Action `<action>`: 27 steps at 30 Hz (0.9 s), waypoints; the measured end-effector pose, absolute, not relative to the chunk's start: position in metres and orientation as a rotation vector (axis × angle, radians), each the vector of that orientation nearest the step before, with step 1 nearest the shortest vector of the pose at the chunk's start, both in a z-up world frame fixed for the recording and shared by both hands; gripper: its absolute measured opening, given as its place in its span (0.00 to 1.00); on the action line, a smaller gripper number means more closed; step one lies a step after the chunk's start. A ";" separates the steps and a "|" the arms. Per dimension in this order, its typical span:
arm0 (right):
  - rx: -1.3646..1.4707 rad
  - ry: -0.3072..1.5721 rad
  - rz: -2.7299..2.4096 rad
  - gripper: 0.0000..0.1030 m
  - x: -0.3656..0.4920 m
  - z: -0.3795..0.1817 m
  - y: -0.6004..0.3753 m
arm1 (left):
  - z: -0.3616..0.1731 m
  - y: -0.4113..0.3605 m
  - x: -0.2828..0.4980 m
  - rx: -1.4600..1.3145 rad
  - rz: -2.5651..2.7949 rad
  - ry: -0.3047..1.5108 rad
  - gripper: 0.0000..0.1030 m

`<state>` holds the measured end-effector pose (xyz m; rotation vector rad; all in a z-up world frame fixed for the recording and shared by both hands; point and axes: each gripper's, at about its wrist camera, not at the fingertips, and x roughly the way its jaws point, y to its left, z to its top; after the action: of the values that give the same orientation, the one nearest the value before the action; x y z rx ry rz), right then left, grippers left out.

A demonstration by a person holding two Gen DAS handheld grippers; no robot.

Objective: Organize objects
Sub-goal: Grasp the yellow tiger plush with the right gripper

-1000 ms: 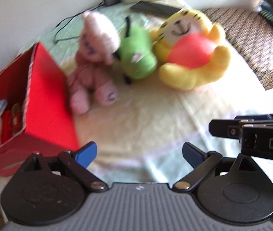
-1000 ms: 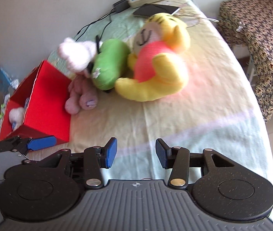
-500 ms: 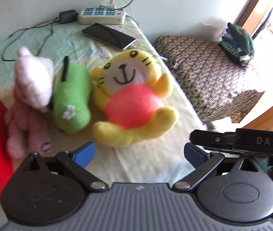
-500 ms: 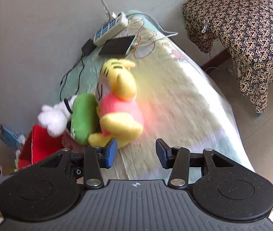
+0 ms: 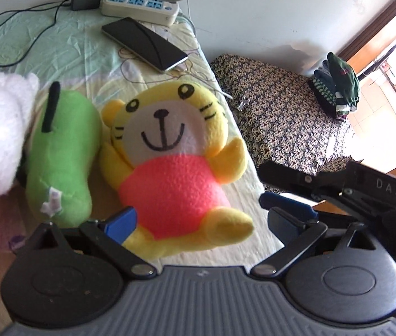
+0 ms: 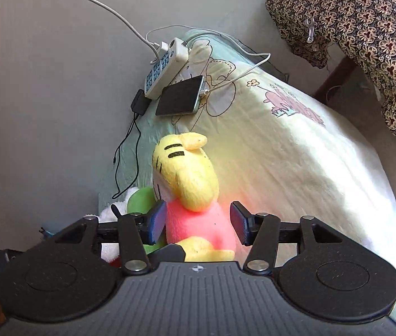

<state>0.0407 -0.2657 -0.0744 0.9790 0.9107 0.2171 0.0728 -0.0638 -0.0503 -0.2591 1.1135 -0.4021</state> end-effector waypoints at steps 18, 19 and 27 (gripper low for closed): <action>0.891 1.000 0.339 0.47 0.082 -0.105 -0.232 | -0.070 -0.076 0.093 -0.153 -0.392 1.138 0.96; 0.889 0.997 0.345 0.44 0.082 -0.105 -0.232 | -0.070 -0.076 0.092 -0.149 -0.394 1.135 0.96; 0.889 0.978 0.360 0.32 0.068 -0.095 -0.235 | -0.065 -0.071 0.087 -0.177 -0.417 1.125 0.90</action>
<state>0.0684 -0.2350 -0.0949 0.8892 0.9780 0.3600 0.0867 -0.0713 -0.0650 -0.1771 1.1254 -0.4167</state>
